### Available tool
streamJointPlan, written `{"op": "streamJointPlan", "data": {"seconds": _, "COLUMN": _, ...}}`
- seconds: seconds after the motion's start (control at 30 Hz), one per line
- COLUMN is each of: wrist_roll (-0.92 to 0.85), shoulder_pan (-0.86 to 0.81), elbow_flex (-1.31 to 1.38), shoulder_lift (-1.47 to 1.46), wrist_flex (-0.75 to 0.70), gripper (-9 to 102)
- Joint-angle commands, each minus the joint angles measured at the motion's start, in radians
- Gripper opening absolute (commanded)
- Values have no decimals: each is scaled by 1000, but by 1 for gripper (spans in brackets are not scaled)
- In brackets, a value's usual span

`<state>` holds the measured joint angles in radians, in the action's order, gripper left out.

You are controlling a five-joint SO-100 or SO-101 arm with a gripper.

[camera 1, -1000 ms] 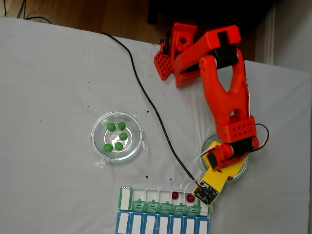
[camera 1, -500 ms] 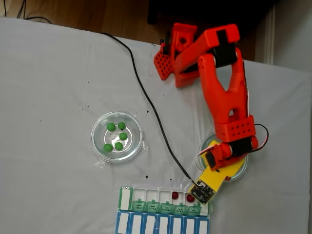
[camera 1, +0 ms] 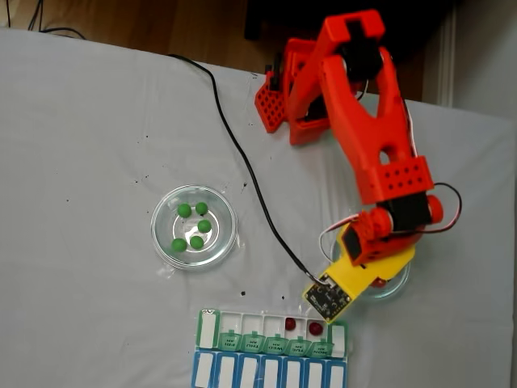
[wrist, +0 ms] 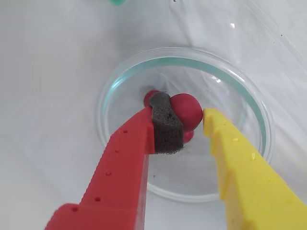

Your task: Sort medicines into box.

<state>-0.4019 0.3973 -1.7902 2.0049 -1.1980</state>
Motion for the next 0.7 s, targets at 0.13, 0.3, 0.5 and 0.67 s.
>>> {"op": "streamJointPlan", "data": {"seconds": 0.13, "wrist_roll": 46, "shoulder_pan": -77, "elbow_flex": 190, "shoulder_lift": 38, "wrist_flex": -43, "gripper": 1}}
{"op": "streamJointPlan", "data": {"seconds": 0.3, "wrist_roll": 87, "shoulder_pan": -158, "elbow_flex": 166, "shoulder_lift": 61, "wrist_flex": 20, "gripper": 1}}
{"op": "streamJointPlan", "data": {"seconds": 0.5, "wrist_roll": 69, "shoulder_pan": -256, "elbow_flex": 206, "shoulder_lift": -34, "wrist_flex": 75, "gripper": 1}}
{"op": "streamJointPlan", "data": {"seconds": 0.67, "wrist_roll": 60, "shoulder_pan": -304, "elbow_flex": 215, "shoulder_lift": -60, "wrist_flex": 97, "gripper": 1}}
